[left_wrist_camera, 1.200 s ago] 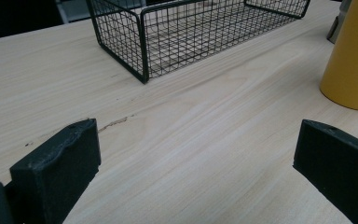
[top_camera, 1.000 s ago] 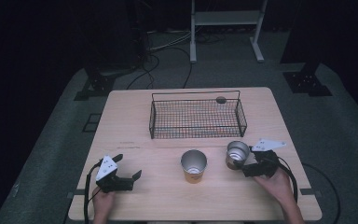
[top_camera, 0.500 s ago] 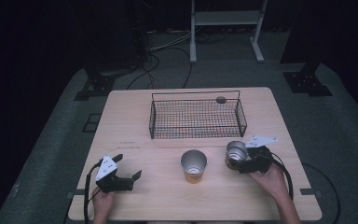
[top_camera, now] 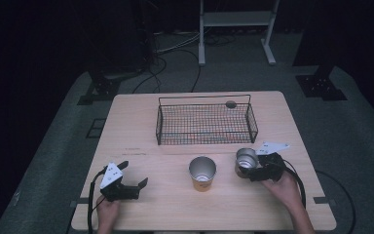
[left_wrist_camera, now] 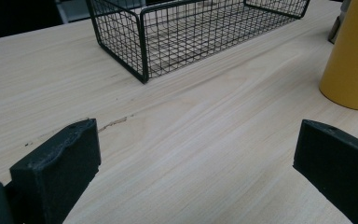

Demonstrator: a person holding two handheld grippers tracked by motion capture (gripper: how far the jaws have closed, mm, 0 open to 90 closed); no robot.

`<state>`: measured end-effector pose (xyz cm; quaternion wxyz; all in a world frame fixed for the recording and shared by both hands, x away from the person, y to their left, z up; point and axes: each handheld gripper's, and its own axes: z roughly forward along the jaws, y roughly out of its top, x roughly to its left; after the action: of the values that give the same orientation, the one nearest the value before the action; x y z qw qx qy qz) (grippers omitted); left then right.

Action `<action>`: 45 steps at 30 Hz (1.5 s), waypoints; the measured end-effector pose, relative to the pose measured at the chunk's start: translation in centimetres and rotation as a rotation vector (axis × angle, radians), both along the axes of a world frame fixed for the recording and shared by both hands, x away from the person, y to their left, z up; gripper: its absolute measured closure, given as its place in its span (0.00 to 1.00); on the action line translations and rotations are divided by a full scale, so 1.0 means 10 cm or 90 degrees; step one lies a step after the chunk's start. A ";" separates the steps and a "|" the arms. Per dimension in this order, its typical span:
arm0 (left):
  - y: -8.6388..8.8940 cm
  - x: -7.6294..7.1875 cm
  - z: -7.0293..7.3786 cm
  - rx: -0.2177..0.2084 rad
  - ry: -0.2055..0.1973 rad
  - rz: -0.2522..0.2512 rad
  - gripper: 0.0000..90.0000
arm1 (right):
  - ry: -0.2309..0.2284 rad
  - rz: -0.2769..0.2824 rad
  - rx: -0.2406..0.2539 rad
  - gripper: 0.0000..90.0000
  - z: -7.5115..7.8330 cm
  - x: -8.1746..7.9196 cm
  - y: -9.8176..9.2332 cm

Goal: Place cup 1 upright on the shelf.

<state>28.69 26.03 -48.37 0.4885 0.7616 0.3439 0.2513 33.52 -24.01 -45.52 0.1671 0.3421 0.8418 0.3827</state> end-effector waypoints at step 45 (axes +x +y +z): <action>-0.01 0.00 0.00 0.000 0.000 -0.001 0.00 | 0.023 0.052 0.048 0.19 0.75 0.18 -0.03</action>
<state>28.67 25.97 -48.39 0.4887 0.7616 0.3434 0.2513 35.28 -24.32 -37.97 0.1228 0.3202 0.8432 0.4140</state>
